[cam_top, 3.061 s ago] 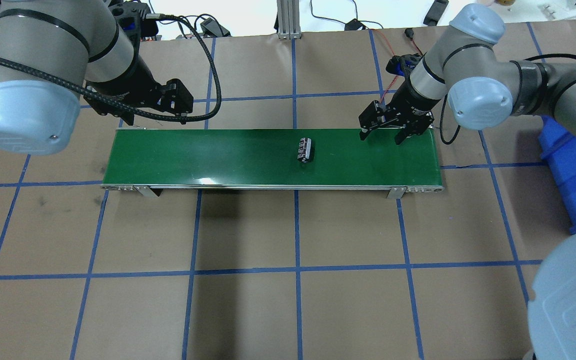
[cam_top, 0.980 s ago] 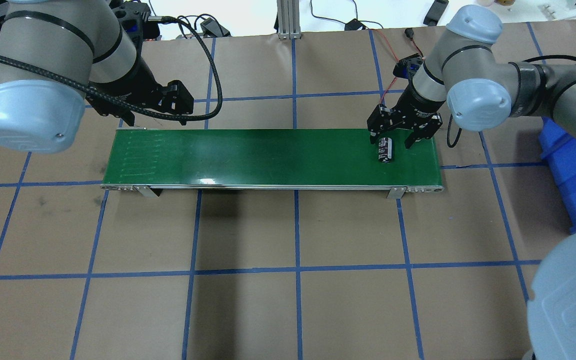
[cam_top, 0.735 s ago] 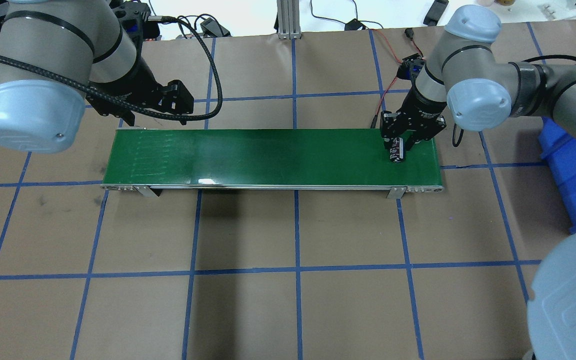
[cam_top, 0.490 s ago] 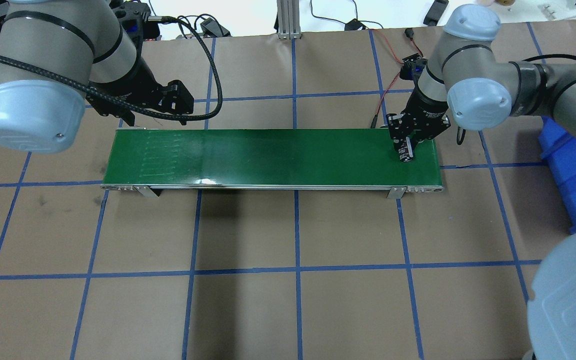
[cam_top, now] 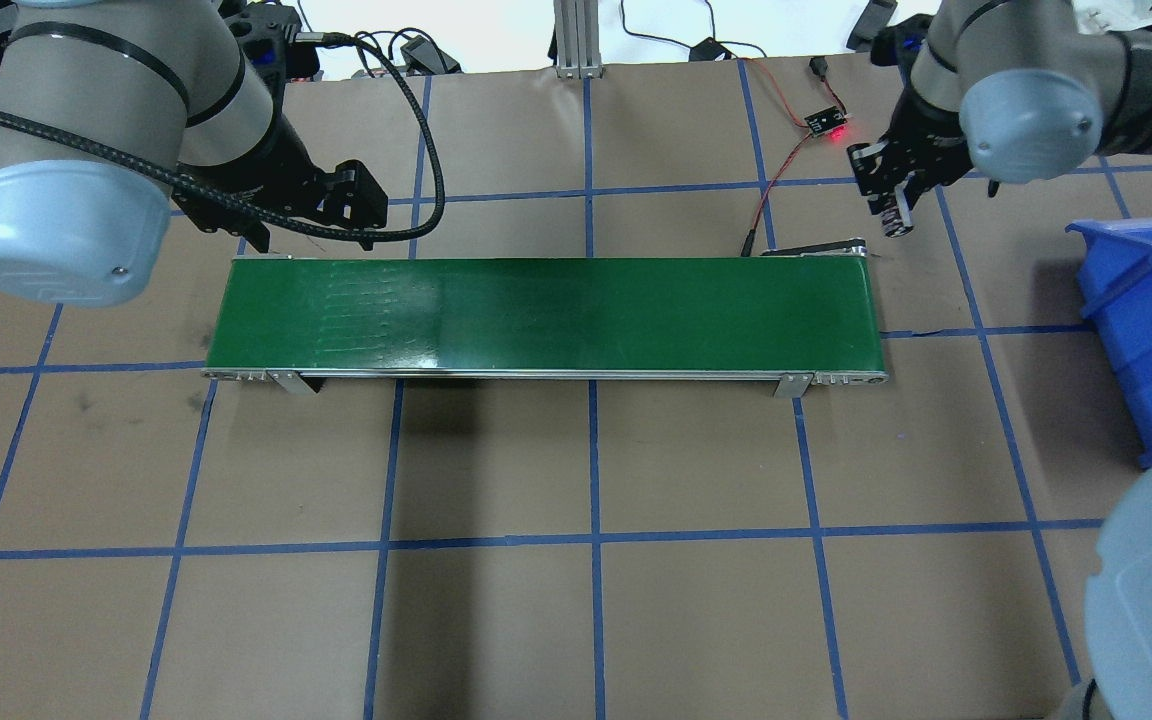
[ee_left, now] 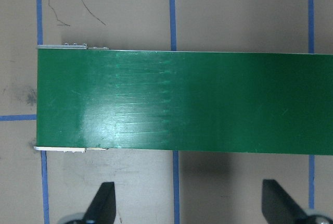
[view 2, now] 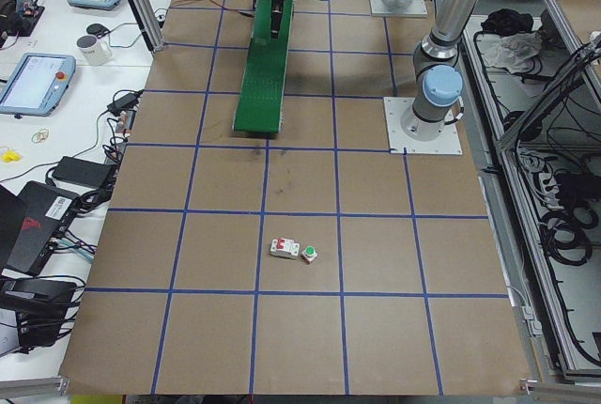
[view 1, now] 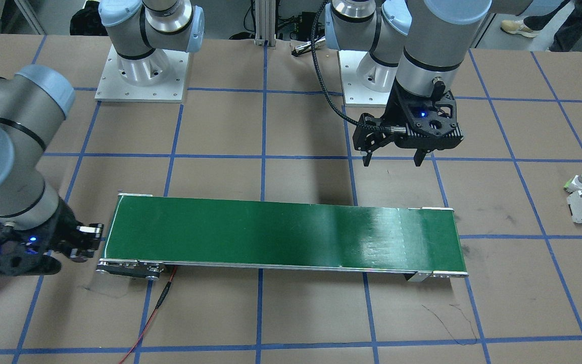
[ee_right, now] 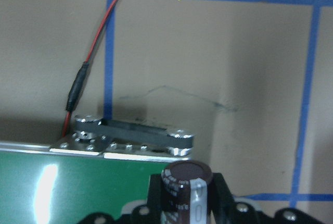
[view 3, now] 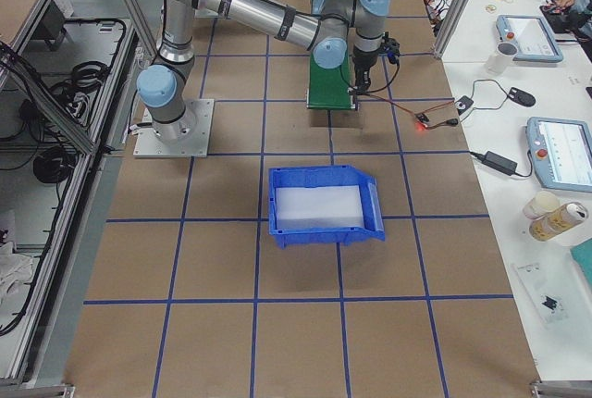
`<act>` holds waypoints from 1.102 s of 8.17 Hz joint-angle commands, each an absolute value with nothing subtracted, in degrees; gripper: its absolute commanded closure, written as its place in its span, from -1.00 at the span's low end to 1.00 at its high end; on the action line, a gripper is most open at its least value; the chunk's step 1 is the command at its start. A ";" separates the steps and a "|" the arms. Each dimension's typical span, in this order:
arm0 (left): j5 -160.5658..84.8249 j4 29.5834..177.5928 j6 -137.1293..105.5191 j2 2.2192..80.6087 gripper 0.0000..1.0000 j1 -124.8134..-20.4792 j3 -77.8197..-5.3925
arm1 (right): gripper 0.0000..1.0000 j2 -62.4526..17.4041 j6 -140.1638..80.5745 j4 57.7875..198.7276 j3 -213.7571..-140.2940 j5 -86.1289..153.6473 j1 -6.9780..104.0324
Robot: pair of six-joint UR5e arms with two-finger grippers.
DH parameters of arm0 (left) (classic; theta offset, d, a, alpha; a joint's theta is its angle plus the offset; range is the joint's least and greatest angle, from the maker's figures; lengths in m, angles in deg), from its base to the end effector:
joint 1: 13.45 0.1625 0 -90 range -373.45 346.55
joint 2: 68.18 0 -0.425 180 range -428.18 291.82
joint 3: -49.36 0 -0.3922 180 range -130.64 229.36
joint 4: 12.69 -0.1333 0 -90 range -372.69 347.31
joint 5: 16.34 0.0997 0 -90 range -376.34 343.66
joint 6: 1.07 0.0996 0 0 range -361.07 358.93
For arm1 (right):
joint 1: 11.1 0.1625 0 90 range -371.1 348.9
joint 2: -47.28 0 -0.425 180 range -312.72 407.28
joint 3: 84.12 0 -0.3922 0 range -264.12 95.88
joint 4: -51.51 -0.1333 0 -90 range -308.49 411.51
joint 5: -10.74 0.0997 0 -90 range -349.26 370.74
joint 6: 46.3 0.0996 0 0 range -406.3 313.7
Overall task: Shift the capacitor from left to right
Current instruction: 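Lift the capacitor with the right gripper and carry it into the blue bin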
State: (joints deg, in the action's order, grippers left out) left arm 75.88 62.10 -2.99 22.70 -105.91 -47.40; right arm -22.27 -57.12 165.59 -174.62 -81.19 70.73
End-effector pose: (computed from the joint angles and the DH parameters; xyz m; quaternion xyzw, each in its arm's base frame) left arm -0.1511 -0.5012 0.4498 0.0034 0.9976 -0.0667 0.0168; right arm 0.0406 -0.6319 0.3265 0.0227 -0.9992 0.0242 0.0211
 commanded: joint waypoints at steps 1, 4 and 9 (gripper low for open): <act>75.86 62.19 -3.01 22.70 -1.00 -105.91 -47.40 | 1.00 -23.99 -72.93 165.59 -172.10 -82.51 58.65; 75.95 62.10 -3.01 22.87 -1.00 -105.91 -47.40 | 0.99 -23.12 -97.39 166.12 -172.27 -82.25 41.15; 75.95 62.10 -3.10 22.79 -1.00 -105.91 -47.40 | -0.41 -17.22 -100.26 173.50 -175.70 -82.34 37.85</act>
